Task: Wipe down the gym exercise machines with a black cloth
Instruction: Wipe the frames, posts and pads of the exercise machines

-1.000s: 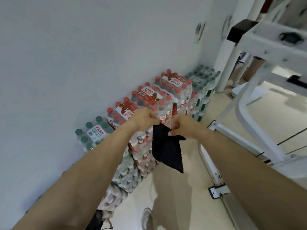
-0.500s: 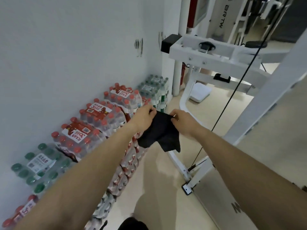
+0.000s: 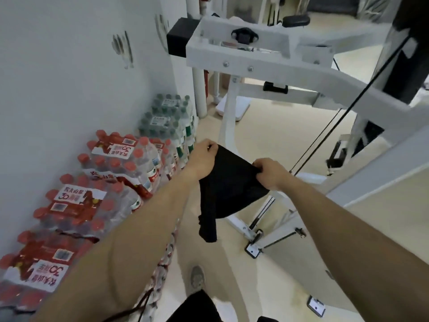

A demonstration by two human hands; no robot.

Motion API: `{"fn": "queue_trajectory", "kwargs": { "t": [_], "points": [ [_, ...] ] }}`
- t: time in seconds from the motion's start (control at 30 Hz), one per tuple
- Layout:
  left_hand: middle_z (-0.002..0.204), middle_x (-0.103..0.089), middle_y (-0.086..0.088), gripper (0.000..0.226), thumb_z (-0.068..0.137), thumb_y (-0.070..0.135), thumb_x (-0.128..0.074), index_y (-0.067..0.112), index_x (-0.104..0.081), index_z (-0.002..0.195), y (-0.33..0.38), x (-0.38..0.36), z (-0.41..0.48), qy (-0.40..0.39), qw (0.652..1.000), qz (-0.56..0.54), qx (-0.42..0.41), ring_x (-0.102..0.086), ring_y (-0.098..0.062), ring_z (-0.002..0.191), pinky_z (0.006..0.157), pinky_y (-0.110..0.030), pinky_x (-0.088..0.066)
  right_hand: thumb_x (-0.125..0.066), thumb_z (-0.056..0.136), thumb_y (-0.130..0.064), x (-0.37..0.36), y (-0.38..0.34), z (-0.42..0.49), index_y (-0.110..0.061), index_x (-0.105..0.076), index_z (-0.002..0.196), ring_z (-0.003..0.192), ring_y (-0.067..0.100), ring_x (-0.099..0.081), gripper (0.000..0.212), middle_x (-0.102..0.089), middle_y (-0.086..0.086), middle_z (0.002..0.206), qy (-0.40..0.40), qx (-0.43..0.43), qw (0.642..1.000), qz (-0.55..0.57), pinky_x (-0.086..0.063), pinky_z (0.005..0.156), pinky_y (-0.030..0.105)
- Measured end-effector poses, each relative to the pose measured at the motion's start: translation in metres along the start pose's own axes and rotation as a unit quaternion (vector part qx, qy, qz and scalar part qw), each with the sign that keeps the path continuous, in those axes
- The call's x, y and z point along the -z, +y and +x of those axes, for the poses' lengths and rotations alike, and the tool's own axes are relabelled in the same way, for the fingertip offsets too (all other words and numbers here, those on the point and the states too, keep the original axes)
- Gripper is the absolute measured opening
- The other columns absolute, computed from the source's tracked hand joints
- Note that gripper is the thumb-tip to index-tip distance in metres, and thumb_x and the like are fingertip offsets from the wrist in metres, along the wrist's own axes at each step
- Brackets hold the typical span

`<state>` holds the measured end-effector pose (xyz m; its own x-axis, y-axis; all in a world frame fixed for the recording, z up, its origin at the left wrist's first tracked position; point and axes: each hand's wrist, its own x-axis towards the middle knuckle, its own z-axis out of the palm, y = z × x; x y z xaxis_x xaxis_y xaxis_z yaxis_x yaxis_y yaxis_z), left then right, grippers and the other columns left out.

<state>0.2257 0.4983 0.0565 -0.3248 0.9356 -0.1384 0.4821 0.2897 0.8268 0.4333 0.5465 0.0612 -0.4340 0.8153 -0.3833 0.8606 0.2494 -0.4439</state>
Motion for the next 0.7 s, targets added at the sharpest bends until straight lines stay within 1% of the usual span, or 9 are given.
{"fn": "queue_trajectory", "kwargs": {
  "t": [0.13,0.23,0.3,0.4,0.47,0.53,0.6,0.63,0.7],
  "points": [
    [0.101,-0.058,0.001,0.026,0.107,0.024,-0.039,0.009,-0.06,0.115,-0.021,-0.006,0.038,-0.034,0.999,0.007,0.015,-0.053,-0.015,0.093,0.075,-0.025,-0.034,-0.04,0.086,0.001,0.014,0.011,0.026,-0.019,-0.067,0.101,0.091,0.029,-0.058,0.037,-0.065,0.012,0.107,0.089,-0.065,0.993,0.038,-0.042,0.073,0.028],
    [0.104,-0.06,0.0,0.026,0.106,0.025,-0.04,0.011,-0.06,0.114,-0.032,-0.021,0.061,-0.061,0.998,0.019,0.02,-0.053,-0.017,0.093,0.078,-0.025,-0.036,-0.037,0.09,-0.003,0.028,0.019,0.043,-0.025,-0.067,0.104,0.091,0.03,-0.06,0.04,-0.067,0.011,0.11,0.125,-0.091,0.988,-0.007,-0.049,0.076,0.034],
    [0.103,-0.061,-0.001,0.024,0.106,0.024,-0.041,0.012,-0.061,0.114,-0.033,-0.034,0.074,-0.061,0.998,0.013,0.019,-0.055,-0.019,0.093,0.078,-0.028,-0.04,-0.037,0.089,-0.005,0.04,0.021,0.058,-0.03,-0.066,0.106,0.092,0.03,-0.06,0.041,-0.066,0.006,0.11,0.158,-0.109,0.98,-0.043,-0.048,0.072,0.035],
    [0.101,-0.064,0.0,0.018,0.104,0.021,-0.044,0.015,-0.06,0.108,-0.037,-0.051,0.103,-0.013,0.999,-0.03,0.038,-0.06,-0.022,0.094,0.081,-0.033,-0.047,-0.04,0.087,-0.005,0.047,0.02,0.098,-0.032,-0.067,0.107,0.097,0.029,-0.061,0.043,-0.062,-0.001,0.107,0.204,-0.138,0.968,-0.051,-0.043,0.072,0.032],
    [0.094,-0.061,0.005,0.013,0.104,0.018,-0.045,0.017,-0.058,0.103,-0.042,-0.063,0.125,0.03,0.995,-0.062,0.077,-0.06,-0.02,0.09,0.079,-0.03,-0.048,-0.041,0.084,-0.003,0.039,0.02,0.133,-0.03,-0.068,0.106,0.098,0.03,-0.062,0.045,-0.063,0.001,0.111,0.216,-0.143,0.965,-0.044,-0.045,0.075,0.033],
    [0.089,-0.058,0.008,0.011,0.103,0.016,-0.045,0.021,-0.054,0.099,-0.05,-0.075,0.145,0.071,0.984,-0.114,0.117,-0.062,-0.022,0.09,0.082,-0.034,-0.053,-0.041,0.082,0.001,0.023,0.024,0.167,-0.026,-0.068,0.106,0.097,0.032,-0.061,0.045,-0.063,0.005,0.113,0.215,-0.141,0.966,-0.033,-0.047,0.076,0.034],
    [0.099,-0.06,0.005,0.011,0.103,0.016,-0.046,0.017,-0.054,0.111,-0.057,-0.09,0.153,0.077,0.979,-0.128,0.137,-0.062,-0.022,0.097,0.084,-0.029,-0.05,-0.042,0.085,0.003,0.005,0.031,0.193,-0.02,-0.068,0.11,0.1,0.032,-0.061,0.043,-0.061,0.008,0.114,0.205,-0.141,0.968,-0.014,-0.048,0.079,0.035],
    [0.111,-0.059,0.001,0.02,0.102,0.016,-0.05,0.015,-0.051,0.122,-0.062,-0.099,0.153,0.078,0.98,-0.13,0.132,-0.06,-0.021,0.105,0.088,-0.026,-0.047,-0.043,0.087,0.003,-0.004,0.036,0.202,-0.018,-0.067,0.114,0.103,0.032,-0.06,0.042,-0.061,0.01,0.117,0.197,-0.143,0.97,0.001,-0.048,0.083,0.035],
    [0.141,-0.045,-0.006,0.051,0.097,0.014,-0.058,0.013,-0.036,0.143,-0.072,-0.116,0.144,0.071,0.983,-0.143,0.089,-0.049,-0.02,0.128,0.106,-0.028,-0.043,-0.045,0.093,-0.003,-0.021,0.043,0.208,-0.015,-0.061,0.128,0.114,0.031,-0.058,0.04,-0.061,0.013,0.125,0.177,-0.149,0.971,0.056,-0.046,0.093,0.035]
  ]
}}
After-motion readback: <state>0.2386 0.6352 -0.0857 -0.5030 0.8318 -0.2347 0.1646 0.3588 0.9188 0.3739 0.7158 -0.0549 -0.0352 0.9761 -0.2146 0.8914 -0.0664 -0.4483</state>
